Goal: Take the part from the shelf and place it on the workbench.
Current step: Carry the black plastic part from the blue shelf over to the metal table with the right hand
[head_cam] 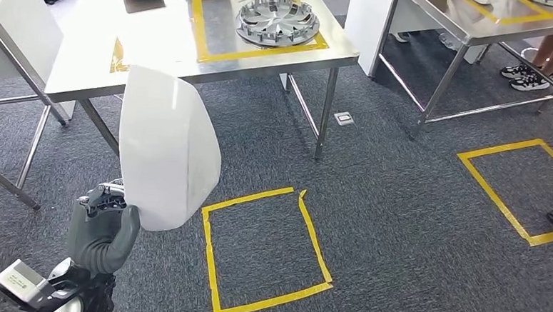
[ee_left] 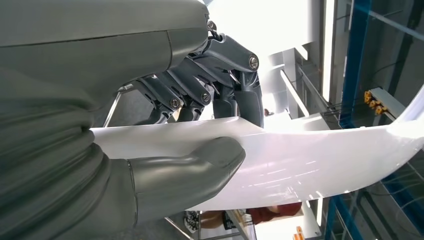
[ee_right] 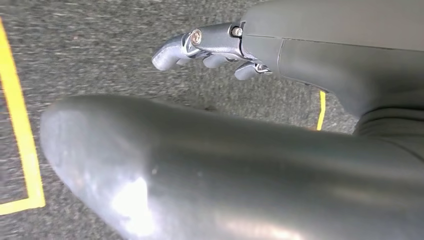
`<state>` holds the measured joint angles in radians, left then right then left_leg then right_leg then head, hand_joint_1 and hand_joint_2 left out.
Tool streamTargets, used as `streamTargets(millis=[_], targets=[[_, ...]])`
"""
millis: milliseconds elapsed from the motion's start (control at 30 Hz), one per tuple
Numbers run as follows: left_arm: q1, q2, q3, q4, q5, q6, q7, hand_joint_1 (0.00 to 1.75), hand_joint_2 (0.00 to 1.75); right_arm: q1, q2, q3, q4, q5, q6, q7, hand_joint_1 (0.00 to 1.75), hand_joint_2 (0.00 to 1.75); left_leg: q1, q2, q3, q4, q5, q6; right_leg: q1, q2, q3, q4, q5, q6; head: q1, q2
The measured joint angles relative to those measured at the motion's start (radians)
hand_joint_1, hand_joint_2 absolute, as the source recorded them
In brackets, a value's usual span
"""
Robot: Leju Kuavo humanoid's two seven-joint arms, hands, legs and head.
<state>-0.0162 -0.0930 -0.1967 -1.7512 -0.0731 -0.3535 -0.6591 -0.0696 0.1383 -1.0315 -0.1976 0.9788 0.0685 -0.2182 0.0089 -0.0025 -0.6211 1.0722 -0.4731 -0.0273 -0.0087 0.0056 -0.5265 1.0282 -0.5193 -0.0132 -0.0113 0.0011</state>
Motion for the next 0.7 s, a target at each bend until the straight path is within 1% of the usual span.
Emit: streamTargets(millis=[33,67,100,133,167,200,233,300,333,367,400,433,467,500,533,567,600,633,667,700], targets=[[-0.001,0.000,0.000,0.001,0.000,0.000,0.000,1.75,1.75,-0.001,0.000,0.000,0.000,0.000,0.000,0.000,0.00,0.00,-0.001,0.001,0.007,-0.020,0.001,0.007,0.001,0.000,0.002,0.001,-0.006,0.007,-0.001,0.000],[-0.002,0.000,0.000,0.001,0.000,0.000,0.000,1.75,1.75,-0.001,0.000,0.000,0.000,-0.001,-0.001,0.000,0.00,0.00,-0.003,0.002,0.007,-0.022,-0.008,0.016,0.003,-0.001,0.003,0.004,-0.009,0.014,-0.002,0.000],[-0.002,-0.001,0.000,0.001,0.000,0.000,0.001,1.75,1.75,-0.002,0.000,0.000,0.000,-0.001,-0.001,0.000,0.00,0.00,-0.002,0.002,0.012,-0.021,-0.007,0.025,0.004,-0.001,0.005,0.007,-0.012,0.020,-0.002,0.000],[-0.002,-0.002,0.001,0.001,-0.001,0.000,0.001,1.75,1.75,-0.001,0.000,0.000,0.000,-0.001,-0.002,0.000,0.00,0.00,0.000,0.002,0.019,-0.023,0.000,0.031,0.004,-0.002,0.007,0.012,-0.015,0.026,-0.001,0.000],[-0.003,-0.003,0.001,0.001,-0.001,-0.001,0.001,1.75,1.75,-0.002,0.000,0.000,0.000,-0.001,-0.002,0.000,0.00,0.00,0.001,0.001,0.026,-0.025,-0.003,0.037,0.003,-0.002,0.005,0.028,-0.021,0.031,0.000,0.000],[-0.004,-0.005,0.001,0.001,-0.001,-0.001,0.001,1.75,1.75,-0.003,0.000,0.000,0.000,-0.001,-0.003,0.000,0.00,0.00,0.002,0.000,0.033,-0.026,-0.006,0.042,0.002,-0.002,-0.010,0.057,-0.034,0.035,0.002,0.000],[-0.005,-0.005,0.001,0.000,-0.001,-0.001,0.001,1.75,1.75,-0.004,0.000,0.000,0.000,-0.001,-0.003,0.000,0.00,0.00,0.003,0.001,0.037,-0.027,-0.009,0.046,0.001,-0.002,-0.040,0.108,-0.054,0.040,0.004,0.000],[-0.005,-0.006,0.001,0.001,-0.001,-0.001,0.001,1.75,1.75,-0.004,0.001,0.000,0.000,-0.001,-0.003,0.000,0.00,0.00,0.002,0.001,0.043,-0.027,-0.019,0.051,0.000,-0.002,-0.125,0.236,-0.102,0.046,0.007,0.000],[-0.005,-0.006,0.000,0.001,-0.001,-0.001,0.001,1.75,1.75,-0.002,0.002,0.000,0.000,0.000,-0.003,0.001,0.00,0.00,0.001,0.000,0.047,-0.027,-0.024,0.051,0.000,-0.002,-0.162,0.281,-0.112,0.046,0.007,0.000],[-0.004,-0.006,0.000,0.001,-0.002,-0.001,0.002,1.75,1.75,0.000,0.003,0.000,0.000,0.000,-0.003,0.001,0.00,0.00,0.001,-0.001,0.054,-0.027,-0.030,0.050,0.000,-0.002,-0.182,0.292,-0.100,0.045,0.008,0.000],[-0.004,-0.006,0.000,0.001,-0.003,-0.001,0.003,1.75,1.75,0.001,0.003,0.000,0.000,0.001,-0.003,0.001,0.00,0.00,0.001,-0.002,0.064,-0.027,-0.037,0.049,0.000,-0.002,-0.183,0.263,-0.066,0.043,0.008,0.000],[-0.004,-0.006,0.001,0.001,-0.004,-0.001,0.006,1.75,1.75,0.001,0.004,0.000,0.000,0.002,-0.003,0.001,0.00,0.00,0.001,-0.003,0.076,-0.027,-0.044,0.047,0.001,-0.002,-0.166,0.200,-0.015,0.039,0.009,0.000],[-0.005,-0.006,0.001,0.000,-0.005,-0.001,0.007,1.75,1.75,0.001,0.004,0.000,0.000,0.002,-0.002,0.001,0.00,0.00,0.001,-0.003,0.086,-0.027,-0.052,0.045,0.002,-0.003,-0.142,0.131,0.029,0.033,0.009,0.000],[-0.006,-0.006,0.001,0.000,-0.005,-0.001,0.009,1.75,1.75,0.000,0.004,0.000,0.000,0.003,-0.002,0.001,0.00,0.00,0.000,-0.003,0.093,-0.028,-0.059,0.040,0.005,-0.004,-0.122,0.071,0.050,0.028,0.009,0.000],[-0.006,-0.006,0.001,0.000,-0.006,-0.001,0.010,1.75,1.75,-0.001,0.004,0.000,0.000,0.003,-0.002,0.001,0.00,0.00,-0.001,-0.003,0.097,-0.030,-0.064,0.035,0.009,-0.005,-0.110,0.034,0.058,0.023,0.009,0.000],[-0.006,-0.006,0.000,0.000,-0.007,-0.001,0.009,1.75,1.75,-0.002,0.005,0.000,0.000,0.003,-0.002,0.002,0.00,0.00,-0.001,-0.002,0.100,-0.029,-0.066,0.028,0.010,-0.005,-0.106,0.020,0.054,0.018,0.008,0.000],[-0.006,-0.005,0.000,0.000,-0.007,-0.001,0.008,1.75,1.75,-0.001,0.005,0.000,0.000,0.004,-0.002,0.002,0.00,0.00,-0.003,-0.003,0.104,-0.028,-0.066,0.021,0.011,-0.005,-0.104,0.015,0.049,0.013,0.008,0.000],[-0.006,-0.004,0.000,0.000,-0.007,0.002,0.005,1.75,1.75,0.000,0.006,0.000,0.000,0.004,-0.002,0.002,0.00,0.00,-0.003,-0.002,0.106,-0.025,-0.067,0.014,0.009,-0.004,-0.097,0.013,0.057,0.007,0.008,0.000],[-0.006,-0.003,0.000,-0.001,-0.005,0.006,0.001,1.75,1.75,0.001,0.006,0.000,0.000,0.004,-0.001,0.003,0.00,0.00,-0.004,-0.002,0.105,-0.011,-0.069,0.008,0.006,-0.004,-0.088,0.010,0.059,0.001,0.007,0.000],[-0.006,-0.001,-0.001,-0.002,-0.003,0.010,-0.003,1.75,1.75,0.002,0.006,0.000,0.000,0.004,0.000,0.003,0.00,0.00,-0.004,-0.002,0.095,0.011,-0.076,0.003,0.004,-0.004,-0.079,0.008,0.057,-0.004,0.006,0.000]])
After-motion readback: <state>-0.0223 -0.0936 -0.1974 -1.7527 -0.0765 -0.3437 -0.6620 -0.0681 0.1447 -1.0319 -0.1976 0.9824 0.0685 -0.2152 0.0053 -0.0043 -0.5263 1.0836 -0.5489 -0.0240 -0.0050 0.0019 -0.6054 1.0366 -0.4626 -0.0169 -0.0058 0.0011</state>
